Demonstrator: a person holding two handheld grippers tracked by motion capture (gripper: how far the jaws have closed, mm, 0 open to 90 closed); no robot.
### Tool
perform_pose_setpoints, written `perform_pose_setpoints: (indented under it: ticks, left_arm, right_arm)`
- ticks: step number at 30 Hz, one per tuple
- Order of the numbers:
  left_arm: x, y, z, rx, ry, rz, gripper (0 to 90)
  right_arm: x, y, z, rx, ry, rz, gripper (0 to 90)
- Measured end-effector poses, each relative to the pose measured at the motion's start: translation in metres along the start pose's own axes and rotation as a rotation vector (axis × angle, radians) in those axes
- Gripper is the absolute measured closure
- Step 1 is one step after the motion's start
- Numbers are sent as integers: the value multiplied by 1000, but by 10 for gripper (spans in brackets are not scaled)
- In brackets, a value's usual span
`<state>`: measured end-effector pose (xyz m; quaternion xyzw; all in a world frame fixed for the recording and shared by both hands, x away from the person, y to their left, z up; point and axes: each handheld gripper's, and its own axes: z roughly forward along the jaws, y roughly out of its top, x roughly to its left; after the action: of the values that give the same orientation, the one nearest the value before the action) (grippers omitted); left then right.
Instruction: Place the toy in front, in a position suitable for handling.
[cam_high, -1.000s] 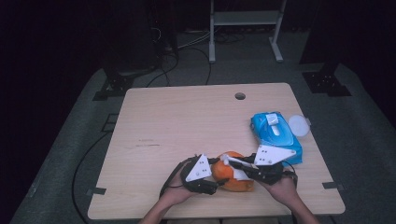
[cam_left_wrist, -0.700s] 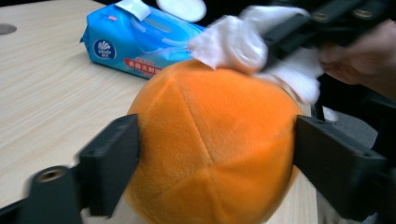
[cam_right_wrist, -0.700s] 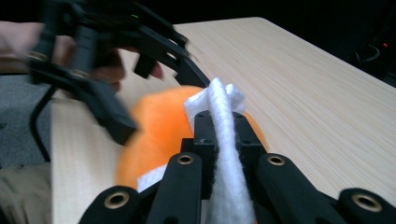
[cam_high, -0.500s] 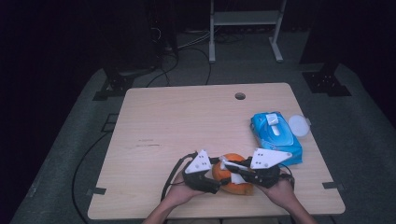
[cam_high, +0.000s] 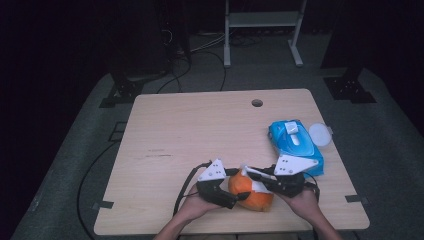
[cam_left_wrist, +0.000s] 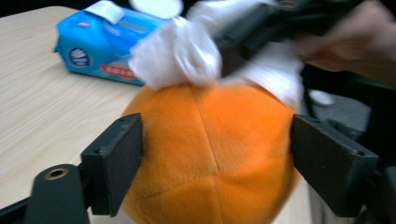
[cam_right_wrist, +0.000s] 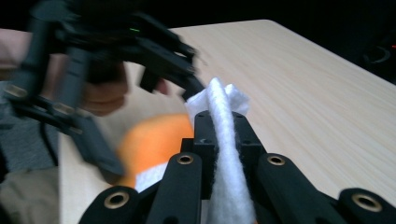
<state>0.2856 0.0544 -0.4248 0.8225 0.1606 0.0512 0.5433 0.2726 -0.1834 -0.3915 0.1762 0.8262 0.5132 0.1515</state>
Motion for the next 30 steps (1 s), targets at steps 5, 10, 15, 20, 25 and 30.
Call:
perform_pose_setpoints:
  ticks: [5,10,15,20,25,30]
  left_arm:
    - [1,-3,-7,23,-16,73,291]
    - [5,-6,-9,33,-20,84,296]
    - [17,-9,-14,43,1,11,248]
    - [22,-6,-16,76,-38,-75,163]
    - [14,-1,-8,119,-36,-64,85]
    - [16,-6,-15,130,-15,-15,238]
  right_arm:
    - [9,6,5,7,27,-31,826]
    - [-10,-6,-4,12,-9,19,826]
    - [-20,-18,-9,28,-30,57,826]
    - [-17,-17,-6,32,-30,56,826]
    - [-6,-9,2,20,-2,43,826]
    - [4,-3,6,17,28,15,826]
